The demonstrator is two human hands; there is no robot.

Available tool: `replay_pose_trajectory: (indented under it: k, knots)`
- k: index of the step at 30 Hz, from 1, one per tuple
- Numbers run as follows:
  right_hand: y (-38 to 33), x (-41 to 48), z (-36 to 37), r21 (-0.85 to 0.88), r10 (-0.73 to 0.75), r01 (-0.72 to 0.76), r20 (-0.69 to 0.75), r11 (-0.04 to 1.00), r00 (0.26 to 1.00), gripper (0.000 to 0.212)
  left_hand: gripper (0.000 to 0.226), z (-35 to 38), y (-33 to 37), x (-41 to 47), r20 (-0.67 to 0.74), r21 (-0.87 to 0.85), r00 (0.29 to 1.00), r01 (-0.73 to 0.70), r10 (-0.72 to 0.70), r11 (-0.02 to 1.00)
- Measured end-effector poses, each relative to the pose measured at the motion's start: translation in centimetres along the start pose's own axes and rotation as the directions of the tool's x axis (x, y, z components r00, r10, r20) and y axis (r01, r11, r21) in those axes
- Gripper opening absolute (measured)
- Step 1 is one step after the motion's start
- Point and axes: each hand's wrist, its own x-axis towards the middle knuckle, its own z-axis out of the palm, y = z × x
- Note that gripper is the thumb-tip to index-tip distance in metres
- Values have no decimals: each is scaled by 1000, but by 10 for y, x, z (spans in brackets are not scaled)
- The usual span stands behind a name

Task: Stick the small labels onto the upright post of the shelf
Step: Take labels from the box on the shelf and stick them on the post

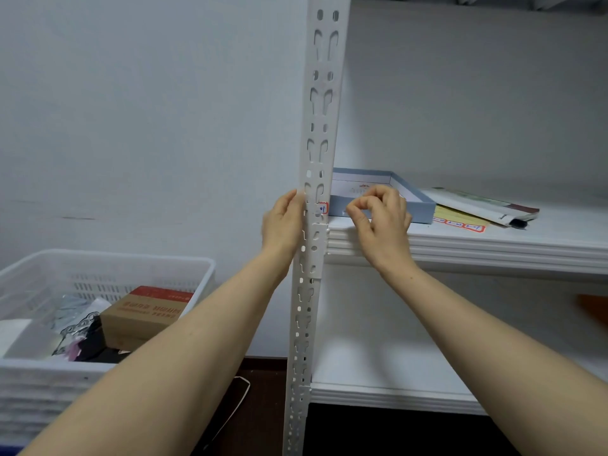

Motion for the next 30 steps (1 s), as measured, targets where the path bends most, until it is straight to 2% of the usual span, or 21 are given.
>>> replay_pose_trajectory:
  k: [2, 3, 5, 7, 13, 16, 19, 21, 24, 26, 30]
  knots:
    - [0, 3, -3, 77, 99, -100, 27, 992, 995, 16, 30, -6, -5, -1, -170, 220, 964, -167, 206, 961]
    - [0, 4, -4, 98, 134, -137, 43, 986, 990, 17, 30, -8, -8, -2, -183, 342, 925, -258, 334, 904]
    - [0, 5, -5, 118, 178, -185, 68, 976, 982, 19, 22, -9, -11, -5, -101, 467, 857, -407, 505, 785]
    - [-1, 5, -6, 124, 199, -207, 75, 970, 977, 19, 20, -7, -11, -6, -37, 501, 816, -484, 576, 717]
    - [2, 7, -18, 155, 274, -277, 41, 948, 961, 21, 20, -1, -8, -7, 3, 524, 816, -494, 578, 694]
    - [4, 8, -23, 195, 307, -307, 30, 931, 951, 19, 18, 2, -7, -8, -19, 489, 837, -469, 547, 735]
    - [2, 7, -23, 311, 314, -319, 68, 895, 947, 16, 14, 6, -3, -15, -38, 365, 863, -457, 504, 811]
    - [-3, 4, -20, 428, 293, -326, 143, 843, 946, 13, 15, 10, -1, -20, -10, 305, 877, -455, 480, 837]
    - [-13, 1, -21, 604, 301, -404, 269, 687, 915, 11, 20, 15, 2, -26, 44, 257, 876, -475, 481, 842]
    - [-17, 0, -22, 651, 299, -454, 341, 608, 891, 11, 24, 17, 4, -28, 66, 222, 871, -489, 488, 843]
    - [-22, 1, -25, 655, 302, -497, 395, 569, 867, 17, 26, 16, 5, -25, 73, 183, 867, -497, 493, 848]
